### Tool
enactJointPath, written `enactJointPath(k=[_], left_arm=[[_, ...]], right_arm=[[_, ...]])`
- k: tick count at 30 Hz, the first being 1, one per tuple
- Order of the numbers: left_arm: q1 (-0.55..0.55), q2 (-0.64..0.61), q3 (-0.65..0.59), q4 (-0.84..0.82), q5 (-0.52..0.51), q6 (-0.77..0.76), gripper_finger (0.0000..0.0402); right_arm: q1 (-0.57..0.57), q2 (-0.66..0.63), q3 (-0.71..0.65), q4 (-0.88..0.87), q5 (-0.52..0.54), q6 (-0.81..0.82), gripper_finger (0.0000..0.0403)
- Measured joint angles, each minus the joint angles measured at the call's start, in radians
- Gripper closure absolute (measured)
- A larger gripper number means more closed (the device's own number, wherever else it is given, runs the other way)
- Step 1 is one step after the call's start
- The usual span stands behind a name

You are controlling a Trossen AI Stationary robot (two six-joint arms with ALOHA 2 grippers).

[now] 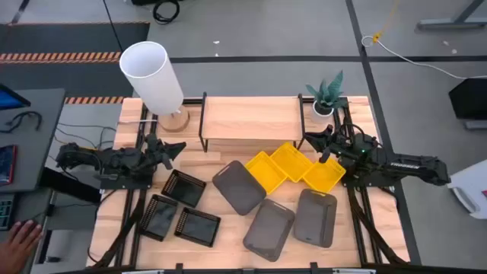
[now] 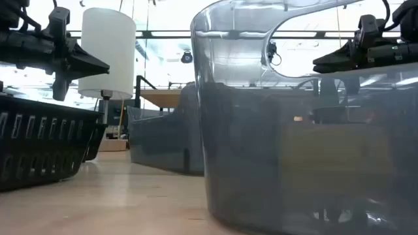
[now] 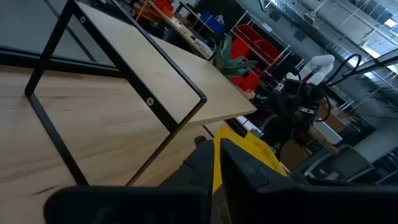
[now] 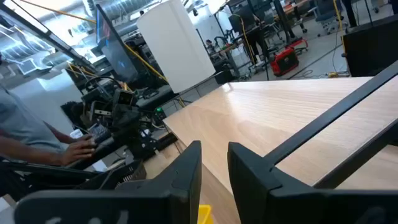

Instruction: Stack baskets on shelf by color

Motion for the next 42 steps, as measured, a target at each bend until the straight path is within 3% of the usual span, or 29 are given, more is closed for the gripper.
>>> enactJointPath(k=[42], left_arm=[[0.000,0.000,0.000,0.000,0.000,0.000,0.0366]], right_arm=[[0.000,0.000,0.000,0.000,0.000,0.000,0.0318]])
